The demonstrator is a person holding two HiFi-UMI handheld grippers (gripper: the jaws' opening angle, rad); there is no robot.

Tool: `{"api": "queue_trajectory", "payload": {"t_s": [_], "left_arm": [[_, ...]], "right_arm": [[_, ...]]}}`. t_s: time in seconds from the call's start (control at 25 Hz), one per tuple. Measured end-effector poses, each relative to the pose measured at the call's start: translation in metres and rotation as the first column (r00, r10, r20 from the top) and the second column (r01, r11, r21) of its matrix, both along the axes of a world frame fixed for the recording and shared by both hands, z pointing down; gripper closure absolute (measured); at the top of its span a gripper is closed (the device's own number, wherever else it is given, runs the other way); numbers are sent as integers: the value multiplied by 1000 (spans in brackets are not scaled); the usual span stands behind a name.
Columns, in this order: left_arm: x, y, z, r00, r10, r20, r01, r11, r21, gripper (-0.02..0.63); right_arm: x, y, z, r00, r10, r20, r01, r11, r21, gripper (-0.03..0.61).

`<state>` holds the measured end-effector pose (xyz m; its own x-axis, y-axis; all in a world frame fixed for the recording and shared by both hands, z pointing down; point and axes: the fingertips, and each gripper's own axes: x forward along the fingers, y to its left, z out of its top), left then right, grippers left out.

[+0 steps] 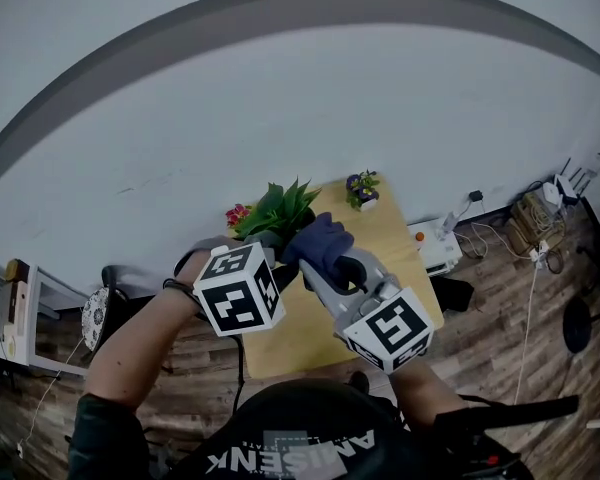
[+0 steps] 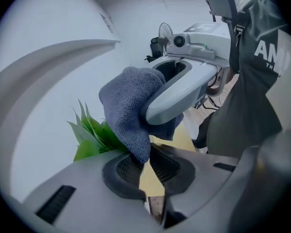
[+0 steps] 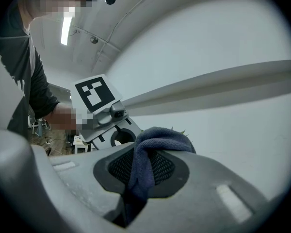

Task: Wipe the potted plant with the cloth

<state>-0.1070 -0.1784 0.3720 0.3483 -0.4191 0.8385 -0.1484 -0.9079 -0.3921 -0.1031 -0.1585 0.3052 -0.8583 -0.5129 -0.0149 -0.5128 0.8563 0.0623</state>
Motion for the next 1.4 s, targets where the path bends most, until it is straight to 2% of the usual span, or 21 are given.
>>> {"api": "queue_trajectory", "payload": {"t_s": [0.28, 0.48, 0.6, 0.84, 1.2, 1.4], "left_arm": [[0, 4, -9, 999, 1, -36, -2, 1000, -15, 580], [2, 1, -20, 997, -6, -73, 5, 1000, -7, 580], [3, 3, -23, 998, 9, -61, -9, 1000, 4, 581], [1, 9, -27, 998, 25, -62, -24, 1000, 14, 583], [1, 22, -24, 997, 73, -35, -72, 997, 28, 583], [-2, 31, -19, 995, 103, 10, -103, 994, 29, 583]], "right_arm": [[-3, 3, 5, 1000, 7, -10, -7, 1000, 8, 526], [7, -2, 17, 999, 41, 15, -41, 999, -25, 526], [12, -3, 23, 999, 39, 14, -38, 999, -37, 526], [28, -11, 62, 997, 83, -2, -83, 987, -137, 526], [55, -8, 94, 995, 93, -21, -96, 971, -219, 526], [65, 3, 61, 998, 59, 12, -57, 985, -164, 526]]}}
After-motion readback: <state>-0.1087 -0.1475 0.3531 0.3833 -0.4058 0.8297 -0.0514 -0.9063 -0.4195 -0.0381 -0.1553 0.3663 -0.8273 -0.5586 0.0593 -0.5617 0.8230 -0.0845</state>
